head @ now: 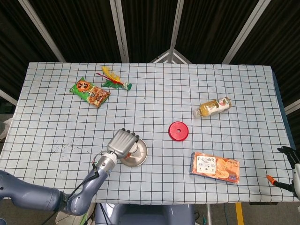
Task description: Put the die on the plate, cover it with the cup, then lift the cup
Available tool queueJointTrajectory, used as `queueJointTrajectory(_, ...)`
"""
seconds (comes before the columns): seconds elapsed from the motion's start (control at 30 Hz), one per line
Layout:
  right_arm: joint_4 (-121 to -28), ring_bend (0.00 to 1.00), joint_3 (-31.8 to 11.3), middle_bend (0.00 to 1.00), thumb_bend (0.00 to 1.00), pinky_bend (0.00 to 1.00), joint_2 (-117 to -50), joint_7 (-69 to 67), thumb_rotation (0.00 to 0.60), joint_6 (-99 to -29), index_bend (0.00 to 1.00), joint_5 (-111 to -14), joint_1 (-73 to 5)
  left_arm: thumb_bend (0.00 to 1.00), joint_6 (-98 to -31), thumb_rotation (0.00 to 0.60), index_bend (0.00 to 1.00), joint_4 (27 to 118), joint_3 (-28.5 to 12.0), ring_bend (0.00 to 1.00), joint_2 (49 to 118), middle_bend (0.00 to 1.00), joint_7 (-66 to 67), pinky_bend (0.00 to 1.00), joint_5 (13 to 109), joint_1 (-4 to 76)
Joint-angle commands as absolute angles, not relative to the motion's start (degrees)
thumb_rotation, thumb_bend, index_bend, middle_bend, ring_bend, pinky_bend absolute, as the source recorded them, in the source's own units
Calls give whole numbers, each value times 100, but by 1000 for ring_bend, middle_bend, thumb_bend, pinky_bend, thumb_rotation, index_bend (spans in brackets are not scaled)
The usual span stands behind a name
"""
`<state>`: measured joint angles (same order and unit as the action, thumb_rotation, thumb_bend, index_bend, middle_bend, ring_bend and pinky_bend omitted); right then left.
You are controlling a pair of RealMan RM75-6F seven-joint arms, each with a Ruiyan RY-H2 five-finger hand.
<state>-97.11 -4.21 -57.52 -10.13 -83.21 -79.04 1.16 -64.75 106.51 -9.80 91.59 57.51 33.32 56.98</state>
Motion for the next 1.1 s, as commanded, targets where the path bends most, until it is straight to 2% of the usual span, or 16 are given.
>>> queueJointTrajectory(0.03, -9714, 151, -420, 189, 97, 0, -5749, -1019, 600, -8322, 237, -7911, 116, 510, -6459, 600, 484, 10585, -947, 334, 9215, 447, 5694, 311, 3367, 5714)
queueJointTrajectory(0.4, -9720, 151, -417, 189, 96, 0, -5743, -1037, 600, -8306, 237, -7925, 110, 511, -6219, 600, 491, 10503, -817, 334, 9259, 447, 5323, 300, 3555, 5699)
queueJointTrajectory(0.83, -9740, 151, -407, 189, 96, 0, -5732, -1033, 600, -8276, 237, -7925, 105, 510, -5648, 600, 499, 10964, -1108, 339, 8869, 455, 4449, 308, 2827, 5729)
queueJointTrajectory(1.1, -9741, 151, -415, 189, 96, 0, -5715, -1074, 600, -8270, 237, -7898, 113, 511, -5815, 600, 502, 10791, -933, 342, 8852, 459, 4443, 309, 3043, 5794)
